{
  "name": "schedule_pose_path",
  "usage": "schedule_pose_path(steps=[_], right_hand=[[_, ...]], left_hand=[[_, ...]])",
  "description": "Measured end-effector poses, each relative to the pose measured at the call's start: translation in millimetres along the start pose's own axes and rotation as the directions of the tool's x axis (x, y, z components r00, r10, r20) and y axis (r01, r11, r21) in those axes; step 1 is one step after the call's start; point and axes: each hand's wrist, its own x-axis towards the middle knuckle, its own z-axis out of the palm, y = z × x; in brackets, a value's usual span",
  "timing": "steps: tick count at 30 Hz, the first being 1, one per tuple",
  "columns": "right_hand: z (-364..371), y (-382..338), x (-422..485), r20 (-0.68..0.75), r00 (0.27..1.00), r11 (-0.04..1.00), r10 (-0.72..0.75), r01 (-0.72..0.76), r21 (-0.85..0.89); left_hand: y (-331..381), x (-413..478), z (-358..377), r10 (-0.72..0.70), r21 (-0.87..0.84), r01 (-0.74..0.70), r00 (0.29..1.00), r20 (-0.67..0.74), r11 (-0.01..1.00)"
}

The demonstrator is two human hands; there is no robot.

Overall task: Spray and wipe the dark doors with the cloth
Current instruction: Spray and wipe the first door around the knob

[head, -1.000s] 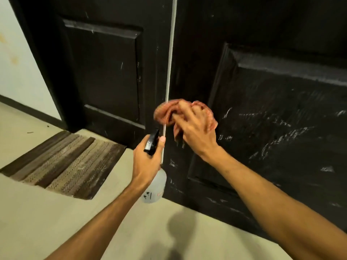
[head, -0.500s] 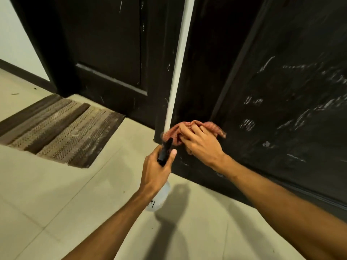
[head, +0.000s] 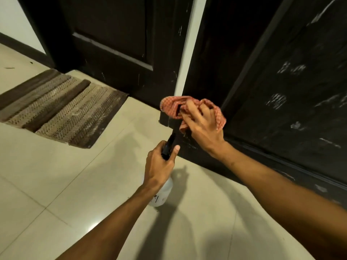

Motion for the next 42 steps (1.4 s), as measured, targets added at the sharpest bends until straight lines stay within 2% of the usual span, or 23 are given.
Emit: schedule_pose_path(steps=[2, 4, 9, 10, 12, 13, 15, 18, 19, 21, 22, 23, 26, 27, 28, 31, 32, 34, 36, 39, 40, 41, 42], right_hand=[[38, -33, -45, 0.179, 0.967, 0.983, -0.181, 0.174, 0.05], [54, -53, -83, 0.344, 0.881, 0.946, -0.324, 0.306, 0.106], [54, -38, -24, 0.143, 0.976, 0.986, -0.162, 0.156, 0.049], [62, -46, -33, 0.184, 0.957, 0.974, -0.225, 0.223, 0.028], [79, -68, -77, 0.371, 0.845, 0.922, -0.385, 0.368, 0.12], [80, -73, -91, 0.412, 0.82, 0.917, -0.398, 0.342, 0.205], [79, -61, -82, 0.409, 0.858, 0.94, -0.309, 0.212, 0.266], [71, -39, -57, 0.339, 0.922, 0.979, -0.187, 0.146, 0.141], [74, -43, -66, 0.355, 0.898, 0.965, -0.258, 0.225, 0.132], [80, -60, -113, 0.525, 0.713, 0.879, -0.465, 0.441, 0.179], [76, -61, -133, 0.561, 0.659, 0.856, -0.5, 0.477, 0.202], [72, -53, -137, 0.572, 0.675, 0.872, -0.467, 0.459, 0.171], [65, -19, -112, 0.409, 0.89, 0.979, -0.203, 0.188, 0.076], [61, -17, -109, 0.363, 0.921, 0.99, -0.143, 0.132, 0.055], [63, -24, -114, 0.335, 0.928, 0.986, -0.164, 0.15, 0.066], [72, -47, -171, 0.514, 0.773, 0.927, -0.372, 0.343, 0.155], [67, -38, -179, 0.508, 0.803, 0.95, -0.312, 0.273, 0.152], [54, -12, -183, 0.471, 0.882, 0.983, -0.003, -0.083, 0.161], [42, 0, -187, 0.357, 0.899, 0.939, 0.254, -0.318, 0.134], [44, -18, -224, 0.378, 0.911, 0.961, 0.163, -0.233, 0.147], [41, -21, -236, 0.367, 0.898, 0.92, 0.242, -0.333, 0.208], [37, -19, -241, 0.324, 0.844, 0.809, 0.428, -0.518, 0.279], [33, -17, -246, 0.24, 0.703, 0.64, 0.669, -0.71, 0.295]], left_hand=[[-16, -12, -1, -0.019, 0.01, 0.019, 1.0, -0.013, 1.0], [-15, -19, -3, -0.023, -0.032, 0.023, 1.0, 0.003, 0.999], [-12, 11, -9, 0.009, -0.06, -0.011, 1.0, -0.029, 0.998], [-20, 8, -8, 0.01, -0.056, -0.012, 0.999, -0.034, 0.998], [-28, -1, -6, 0.013, -0.055, -0.015, 0.999, -0.03, 0.998], [-26, -1, -7, 0.011, -0.062, -0.012, 1.0, -0.024, 0.998], [-22, 10, -9, 0.014, -0.068, -0.016, 0.999, -0.034, 0.998], [-32, 17, -7, 0.042, -0.029, -0.043, 0.999, -0.034, 0.999], [-40, 10, -6, 0.042, -0.016, -0.042, 0.998, -0.036, 0.999], [-49, -10, -2, 0.031, -0.023, -0.032, 0.999, -0.004, 0.999], [-46, -13, -1, 0.03, -0.045, -0.029, 0.999, 0.018, 0.999], [-43, -11, 0, 0.033, -0.067, -0.031, 0.999, 0.029, 0.997], [-40, 6, 7, 0.039, -0.071, -0.037, 0.999, 0.033, 0.997], [-46, 6, 11, 0.035, -0.062, -0.032, 0.998, 0.049, 0.998], [-52, -1, 15, 0.029, -0.052, -0.026, 0.997, 0.065, 0.998], [-56, -23, 24, -0.008, -0.062, 0.016, 0.993, 0.114, 0.998], [-51, -21, 27, -0.002, -0.084, 0.013, 0.992, 0.128, 0.996], [-39, -10, 36, 0.017, -0.092, -0.005, 0.991, 0.133, 0.996], [-36, -8, 46, 0.024, -0.089, -0.009, 0.987, 0.159, 0.996], [-46, -31, 62, -0.032, -0.094, 0.055, 0.972, 0.231, 0.994], [-44, -36, 67, -0.04, -0.094, 0.067, 0.964, 0.262, 0.993], [-42, -35, 74, -0.049, -0.088, 0.078, 0.954, 0.294, 0.993], [-41, -32, 83, -0.06, -0.075, 0.089, 0.945, 0.32, 0.993]])
